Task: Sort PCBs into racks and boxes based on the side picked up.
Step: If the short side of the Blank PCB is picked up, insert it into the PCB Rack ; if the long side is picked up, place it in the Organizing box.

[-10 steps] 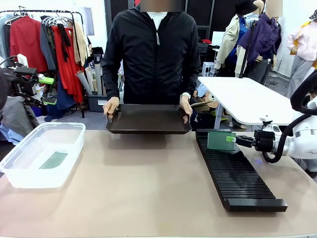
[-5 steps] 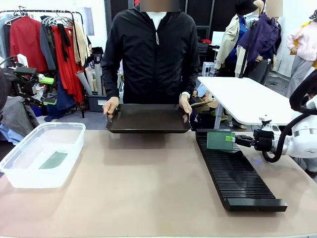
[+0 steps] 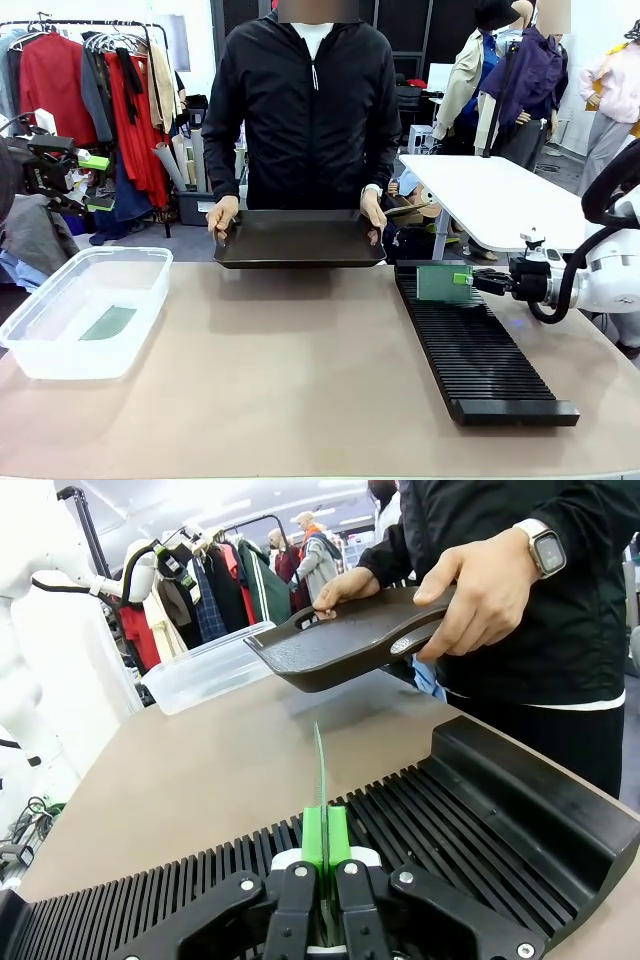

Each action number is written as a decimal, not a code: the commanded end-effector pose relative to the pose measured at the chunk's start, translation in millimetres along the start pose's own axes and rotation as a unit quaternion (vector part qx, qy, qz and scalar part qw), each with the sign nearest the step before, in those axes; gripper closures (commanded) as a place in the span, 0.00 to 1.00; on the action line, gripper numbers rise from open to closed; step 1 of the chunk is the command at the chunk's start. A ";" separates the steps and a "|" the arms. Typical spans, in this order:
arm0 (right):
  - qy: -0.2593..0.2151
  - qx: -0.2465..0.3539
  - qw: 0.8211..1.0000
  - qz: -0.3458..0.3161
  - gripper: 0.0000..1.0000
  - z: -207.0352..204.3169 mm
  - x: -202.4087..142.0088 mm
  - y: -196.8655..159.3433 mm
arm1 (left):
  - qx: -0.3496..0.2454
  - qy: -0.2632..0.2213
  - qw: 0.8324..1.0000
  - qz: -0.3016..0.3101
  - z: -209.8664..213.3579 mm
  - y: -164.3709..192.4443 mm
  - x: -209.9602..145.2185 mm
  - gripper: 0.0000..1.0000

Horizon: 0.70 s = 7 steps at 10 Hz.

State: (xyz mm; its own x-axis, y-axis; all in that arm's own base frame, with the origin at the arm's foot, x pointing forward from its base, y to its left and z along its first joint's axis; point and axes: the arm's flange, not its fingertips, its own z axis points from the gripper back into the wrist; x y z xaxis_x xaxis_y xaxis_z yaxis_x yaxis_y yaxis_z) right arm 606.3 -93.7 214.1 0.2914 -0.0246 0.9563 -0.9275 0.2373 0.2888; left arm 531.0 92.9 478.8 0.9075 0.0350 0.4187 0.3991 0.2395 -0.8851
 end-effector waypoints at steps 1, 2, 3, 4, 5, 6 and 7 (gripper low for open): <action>0.013 -0.017 0.999 0.035 1.00 -10.3 -2.2 -10.5 | -0.002 -0.004 1.000 -0.005 0.8 -1.6 0.1 0.00; 0.019 -0.018 0.999 0.032 1.00 -11.6 -2.9 -13.5 | -0.002 -0.004 1.000 -0.005 0.8 -1.6 0.1 0.00; 0.022 -0.018 0.999 0.032 1.00 -12.4 -2.7 -16.6 | -0.002 -0.004 1.000 -0.005 0.8 -1.6 0.1 0.00; 0.024 -0.015 0.999 0.033 1.00 -13.3 -2.9 -20.7 | -0.002 -0.004 1.000 -0.005 0.8 -1.6 0.1 0.00; 0.026 -0.011 0.999 0.036 1.00 -14.9 -3.2 -23.7 | -0.002 -0.004 1.000 -0.005 0.8 -1.6 0.1 0.00; 0.028 -0.012 0.999 0.042 1.00 -16.1 -2.0 -27.2 | -0.002 -0.004 1.000 -0.005 0.8 -1.6 0.1 0.00; 0.029 -0.010 0.998 0.047 1.00 -16.4 -0.5 -30.0 | -0.002 -0.004 1.000 -0.005 0.8 -1.6 0.1 0.00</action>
State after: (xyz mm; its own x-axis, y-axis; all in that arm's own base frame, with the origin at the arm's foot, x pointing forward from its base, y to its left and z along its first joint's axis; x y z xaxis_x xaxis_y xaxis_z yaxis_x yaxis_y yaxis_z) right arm 619.3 -87.6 212.4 0.2625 0.0072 0.9649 -0.9444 0.2071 0.2554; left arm 531.0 92.9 478.8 0.9075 0.0351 0.4186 0.3991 0.2395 -0.8851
